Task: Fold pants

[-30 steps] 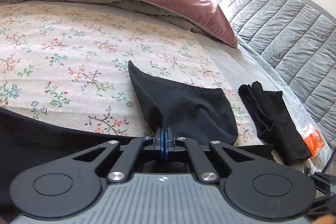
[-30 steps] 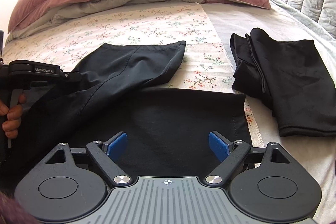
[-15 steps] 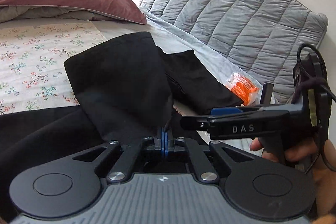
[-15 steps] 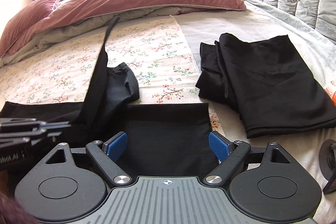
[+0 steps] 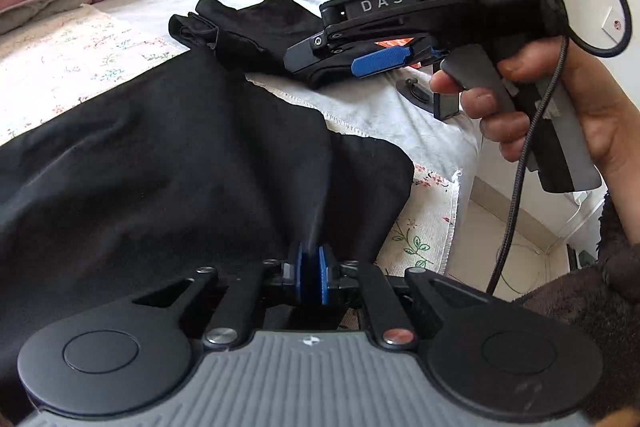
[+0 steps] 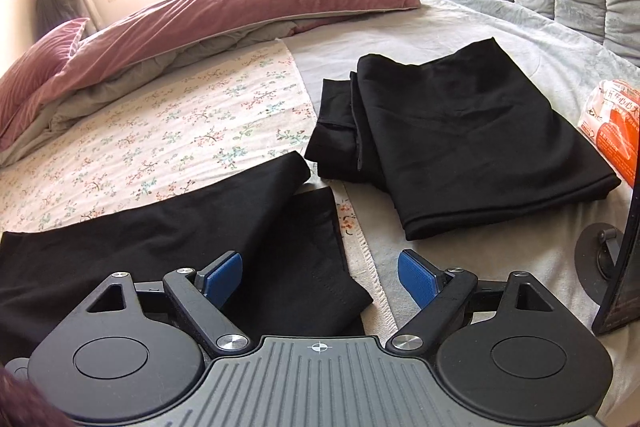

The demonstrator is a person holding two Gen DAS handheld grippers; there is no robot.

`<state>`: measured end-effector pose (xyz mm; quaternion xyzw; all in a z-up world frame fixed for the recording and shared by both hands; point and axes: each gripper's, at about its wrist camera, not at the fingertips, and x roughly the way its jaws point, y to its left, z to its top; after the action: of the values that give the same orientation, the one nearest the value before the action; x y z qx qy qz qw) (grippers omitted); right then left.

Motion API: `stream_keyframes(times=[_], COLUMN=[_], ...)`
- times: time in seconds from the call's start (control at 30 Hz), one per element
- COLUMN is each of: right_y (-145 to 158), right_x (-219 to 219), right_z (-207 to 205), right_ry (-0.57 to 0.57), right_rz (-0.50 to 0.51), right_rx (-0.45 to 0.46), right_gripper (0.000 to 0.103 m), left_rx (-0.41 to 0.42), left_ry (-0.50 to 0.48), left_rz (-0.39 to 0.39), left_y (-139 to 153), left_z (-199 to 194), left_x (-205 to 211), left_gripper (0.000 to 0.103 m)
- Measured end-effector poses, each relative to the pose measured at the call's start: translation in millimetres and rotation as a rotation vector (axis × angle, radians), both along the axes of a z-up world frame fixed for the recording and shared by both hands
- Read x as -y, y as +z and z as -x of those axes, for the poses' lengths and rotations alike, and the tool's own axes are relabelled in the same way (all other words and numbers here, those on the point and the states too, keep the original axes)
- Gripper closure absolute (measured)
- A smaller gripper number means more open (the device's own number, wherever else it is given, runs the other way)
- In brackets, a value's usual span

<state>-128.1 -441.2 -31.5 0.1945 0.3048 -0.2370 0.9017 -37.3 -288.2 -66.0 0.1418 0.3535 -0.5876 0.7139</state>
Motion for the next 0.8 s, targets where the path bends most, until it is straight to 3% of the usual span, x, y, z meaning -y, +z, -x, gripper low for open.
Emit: stream_keyframes(times=[0.07,0.17,0.37,0.47,0.53,0.57,0.67,0.7,0.73,0.8], right_y=[-2.0,-5.1,-9.7,-19.0,-29.2,-35.9,-46.9,-47.4,-47.2,-41.6], right_x=[6.1,13.9,17.5,24.1,33.8,39.1,44.6,44.5,44.3,41.8], right_z=[4.4,10.0,15.4,14.1,11.1,9.4,7.3,7.3,7.8,11.9], right_ry=[-0.019,-0.047,-0.035,-0.023,-0.04,-0.052,-0.062,-0.053,-0.054,-0.051], right_rz=[-0.012,-0.035,-0.063,-0.124,-0.185,-0.216,-0.233,-0.232,-0.234,-0.215], right_rx=[0.005,0.009,0.021,0.035,0.025,0.017,0.02,0.028,0.033,0.049], right_gripper=[0.016,0.016,0.017,0.026,0.044,0.048,0.069,0.083,0.092,0.1], left_rx=[0.046,0.091,0.074,0.097,0.112,0.124,0.143,0.146,0.15,0.167], left_ry=[0.005,0.024,0.05,0.05,0.054,0.061,0.079,0.089,0.097,0.111], left_rz=[0.017,0.019,0.043,0.028,0.017,0.011,-0.006,-0.01,-0.013,-0.017], left_y=[4.8,8.6,10.8,7.1,3.3,1.3,-4.2,-5.9,-7.4,-8.1], left_z=[4.7,5.1,5.3,12.0,14.6,16.1,16.8,16.4,16.1,16.0], left_x=[-3.5,1.0,29.8,37.1,39.3,39.1,41.4,41.9,42.2,42.5], left_gripper=[0.069,0.061,0.059,0.06,0.06,0.06,0.061,0.062,0.069,0.084])
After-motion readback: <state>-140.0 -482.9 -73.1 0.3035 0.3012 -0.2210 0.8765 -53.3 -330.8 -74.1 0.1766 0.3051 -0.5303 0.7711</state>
